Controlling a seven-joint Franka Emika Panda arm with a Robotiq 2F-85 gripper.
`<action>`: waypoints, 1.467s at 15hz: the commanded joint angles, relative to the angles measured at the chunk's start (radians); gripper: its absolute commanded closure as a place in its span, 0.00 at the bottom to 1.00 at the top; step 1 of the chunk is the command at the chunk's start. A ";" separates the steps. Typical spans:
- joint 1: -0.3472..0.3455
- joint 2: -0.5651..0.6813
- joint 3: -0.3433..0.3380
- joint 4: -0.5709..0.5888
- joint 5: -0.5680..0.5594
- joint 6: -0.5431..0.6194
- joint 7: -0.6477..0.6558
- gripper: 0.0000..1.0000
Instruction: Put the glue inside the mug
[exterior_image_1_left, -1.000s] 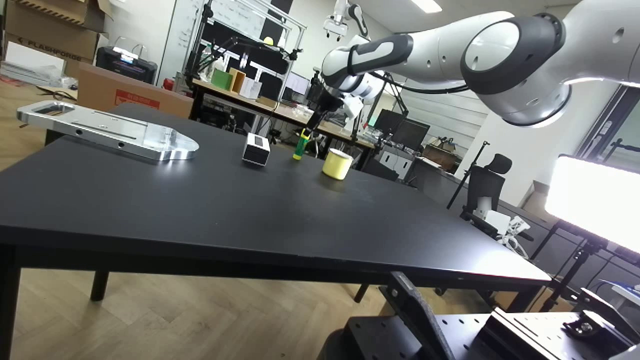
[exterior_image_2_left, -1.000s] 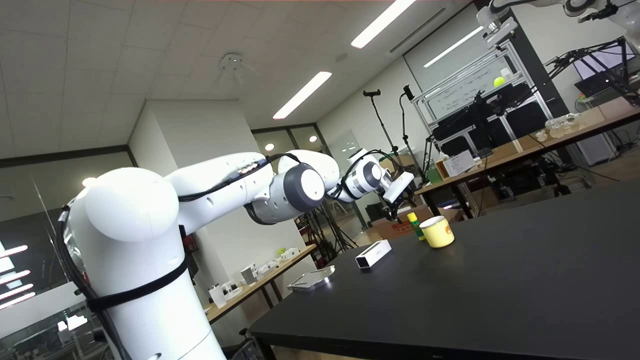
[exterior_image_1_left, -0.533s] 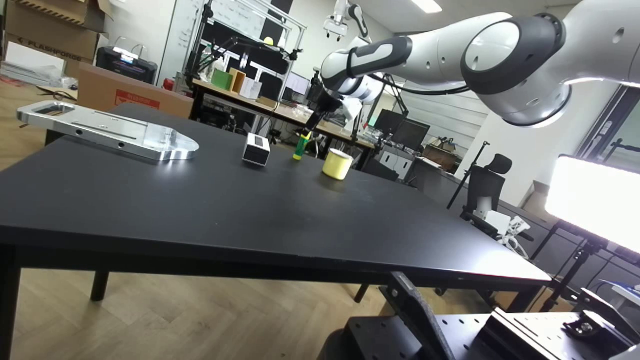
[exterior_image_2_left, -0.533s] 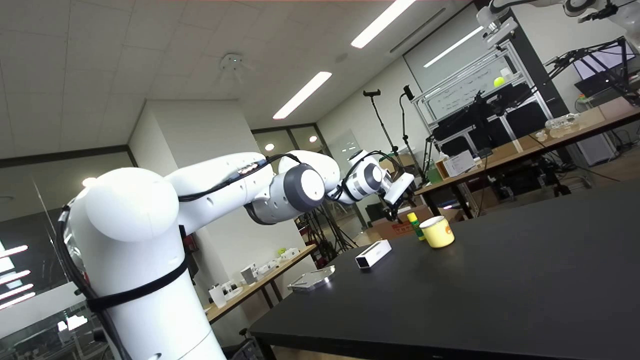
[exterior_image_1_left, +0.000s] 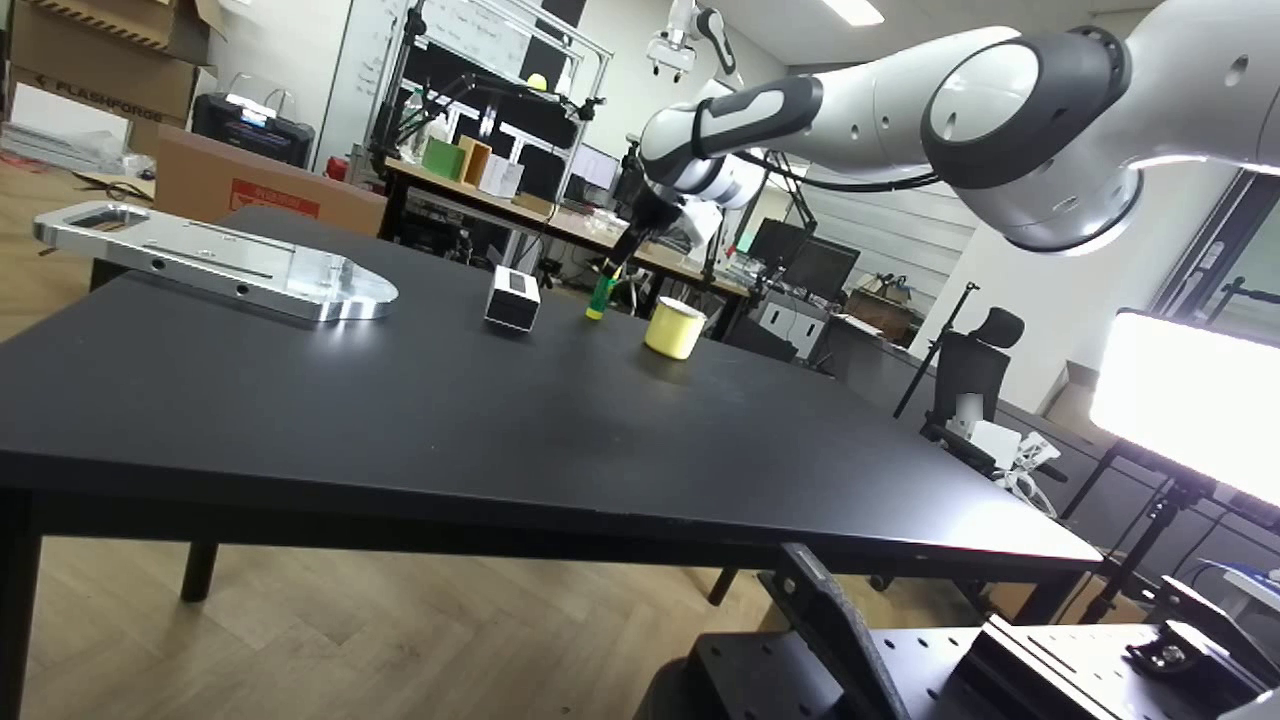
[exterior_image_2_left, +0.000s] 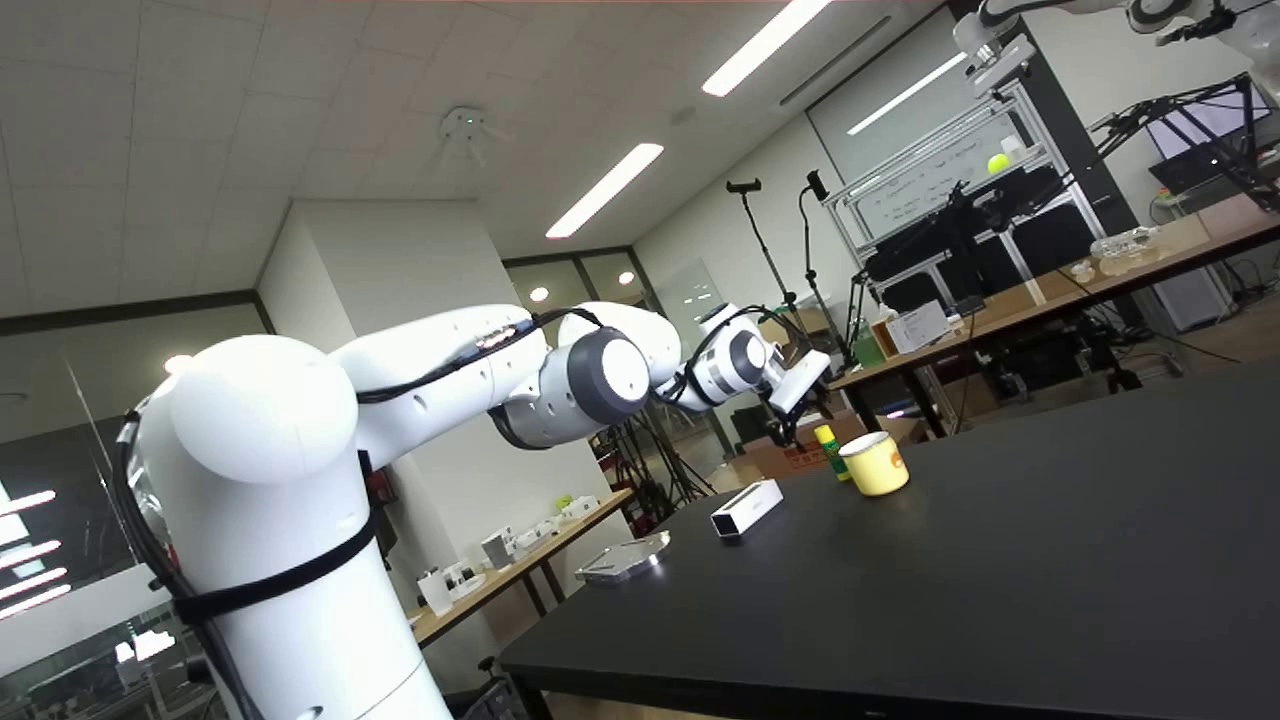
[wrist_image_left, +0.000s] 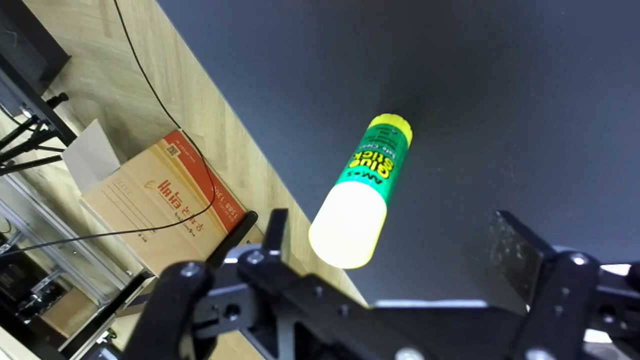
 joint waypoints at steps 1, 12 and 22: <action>-0.003 0.000 0.002 -0.001 0.014 -0.003 -0.013 0.00; -0.004 0.000 0.002 -0.005 0.014 0.005 -0.013 0.89; 0.006 0.000 0.001 0.054 0.011 -0.027 -0.010 0.92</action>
